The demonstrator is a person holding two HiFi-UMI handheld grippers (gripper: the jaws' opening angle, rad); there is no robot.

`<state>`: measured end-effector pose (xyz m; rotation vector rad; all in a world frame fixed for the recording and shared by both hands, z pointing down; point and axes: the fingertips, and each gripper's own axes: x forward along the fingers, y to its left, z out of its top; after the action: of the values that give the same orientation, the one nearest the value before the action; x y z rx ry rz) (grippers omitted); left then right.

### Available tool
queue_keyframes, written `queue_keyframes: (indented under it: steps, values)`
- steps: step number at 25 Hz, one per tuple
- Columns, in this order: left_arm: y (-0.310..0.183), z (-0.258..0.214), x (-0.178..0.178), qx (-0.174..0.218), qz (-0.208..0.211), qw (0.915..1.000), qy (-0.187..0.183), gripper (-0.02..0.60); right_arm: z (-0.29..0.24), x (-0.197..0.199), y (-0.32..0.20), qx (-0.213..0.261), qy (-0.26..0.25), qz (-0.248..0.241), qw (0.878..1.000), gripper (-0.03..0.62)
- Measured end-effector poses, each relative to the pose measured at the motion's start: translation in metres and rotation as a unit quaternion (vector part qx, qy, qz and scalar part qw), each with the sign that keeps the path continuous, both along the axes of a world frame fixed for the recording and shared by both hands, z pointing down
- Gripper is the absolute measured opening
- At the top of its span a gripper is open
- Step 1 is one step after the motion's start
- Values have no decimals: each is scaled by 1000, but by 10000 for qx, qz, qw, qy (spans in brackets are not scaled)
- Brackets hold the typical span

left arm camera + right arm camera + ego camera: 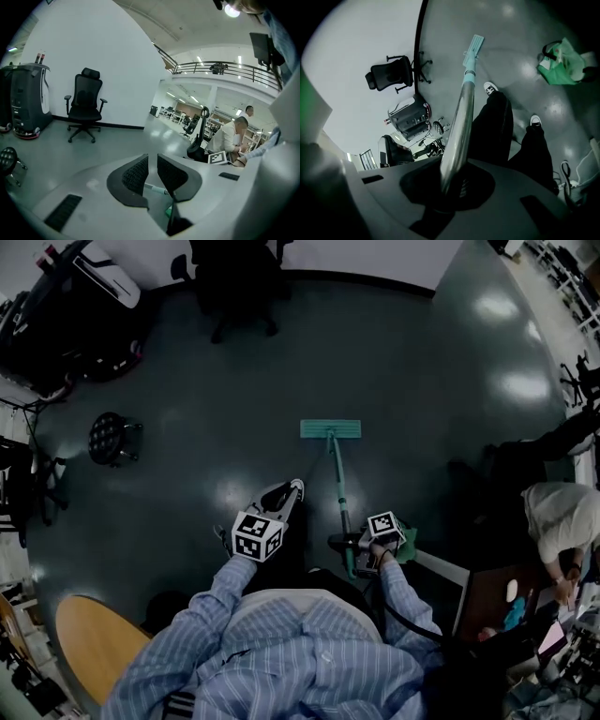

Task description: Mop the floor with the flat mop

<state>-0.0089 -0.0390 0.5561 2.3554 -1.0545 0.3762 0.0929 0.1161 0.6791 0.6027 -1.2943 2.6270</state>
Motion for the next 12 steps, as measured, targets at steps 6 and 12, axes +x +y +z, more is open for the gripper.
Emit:
queue_keyframes:
  steps: [6, 12]
  values:
    - [-82, 18, -10, -256, 168, 9995, -24, 61, -9, -18, -139, -19, -192, 165, 9997, 63]
    - [-144, 40, -31, -555, -51, 9984, -18, 61, -1, -24, -302, 118, -315, 516, 9981, 63]
